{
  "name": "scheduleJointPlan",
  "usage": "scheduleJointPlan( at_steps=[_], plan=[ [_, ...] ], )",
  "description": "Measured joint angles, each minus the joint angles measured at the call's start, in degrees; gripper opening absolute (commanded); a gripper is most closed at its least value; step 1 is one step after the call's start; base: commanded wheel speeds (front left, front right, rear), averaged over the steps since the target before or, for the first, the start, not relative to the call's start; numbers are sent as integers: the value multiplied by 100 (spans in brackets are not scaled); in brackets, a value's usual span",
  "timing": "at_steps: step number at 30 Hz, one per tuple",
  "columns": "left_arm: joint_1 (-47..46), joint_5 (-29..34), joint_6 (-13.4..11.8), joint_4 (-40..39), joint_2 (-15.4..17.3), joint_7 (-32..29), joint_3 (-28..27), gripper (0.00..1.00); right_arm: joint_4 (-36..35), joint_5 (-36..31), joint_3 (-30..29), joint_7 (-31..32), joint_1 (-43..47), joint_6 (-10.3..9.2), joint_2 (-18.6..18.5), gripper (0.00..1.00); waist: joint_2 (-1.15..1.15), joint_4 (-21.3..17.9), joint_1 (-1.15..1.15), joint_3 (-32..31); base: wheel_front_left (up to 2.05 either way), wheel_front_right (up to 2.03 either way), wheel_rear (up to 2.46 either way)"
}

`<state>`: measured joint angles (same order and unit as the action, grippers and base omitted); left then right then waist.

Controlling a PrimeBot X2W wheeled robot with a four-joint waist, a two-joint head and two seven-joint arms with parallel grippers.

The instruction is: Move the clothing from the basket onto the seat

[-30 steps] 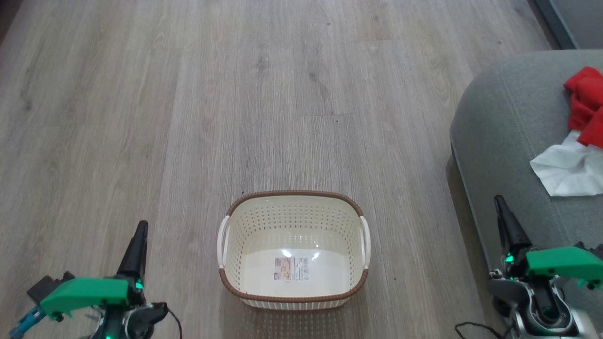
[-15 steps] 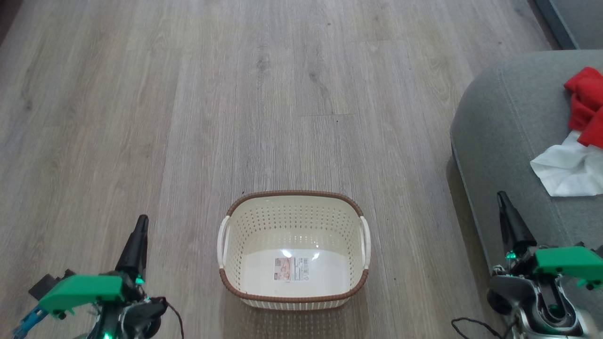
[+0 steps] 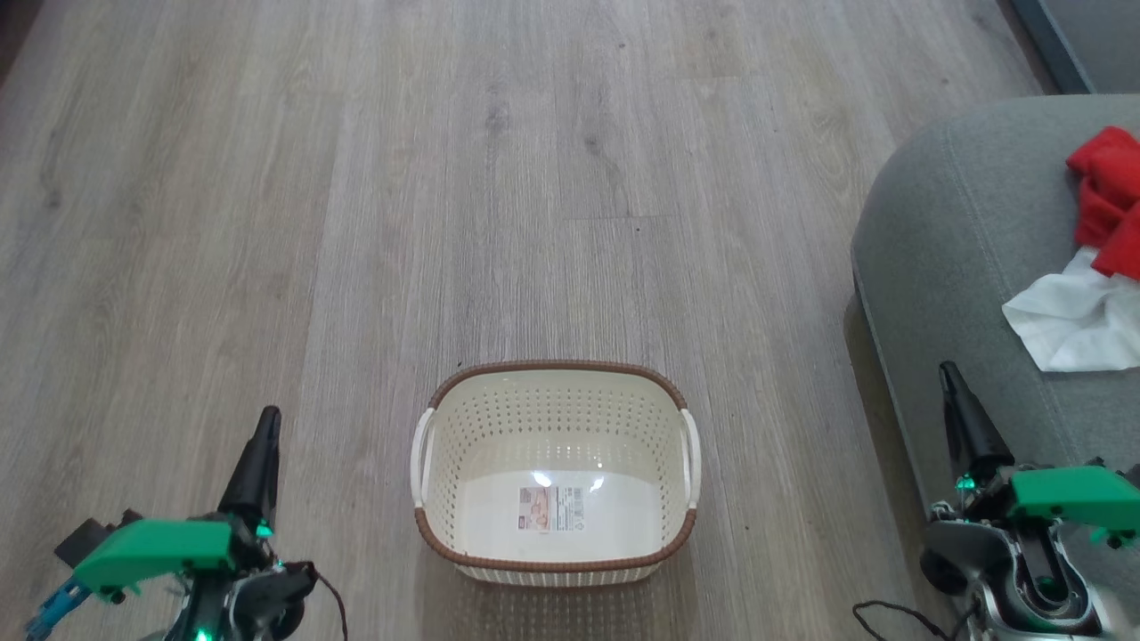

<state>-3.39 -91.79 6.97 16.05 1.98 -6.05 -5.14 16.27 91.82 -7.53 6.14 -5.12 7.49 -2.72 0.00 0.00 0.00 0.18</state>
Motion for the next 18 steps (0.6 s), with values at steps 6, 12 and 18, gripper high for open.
scheduleJointPlan(
  at_steps=[6, 12, 18],
  plan=[
    [0, 0, 0, -1, 0, 0, 0, 0, 0, 0, 0, 0, 0, 0, 1, 0, 0, 0, 0, 0, 0, 0, 0],
    [0, 0, 0, -1, 0, 0, 0, 0, 0, 0, 0, 0, 0, 0, 1, 0, 0, 0, 0, 0, 0, 0, 0],
    [0, 0, 0, -1, 0, 0, 1, 0, 0, 0, 0, 0, 0, 0, 2, 0, 0, 0, 0, 0, 0, 0, 0]
  ],
)
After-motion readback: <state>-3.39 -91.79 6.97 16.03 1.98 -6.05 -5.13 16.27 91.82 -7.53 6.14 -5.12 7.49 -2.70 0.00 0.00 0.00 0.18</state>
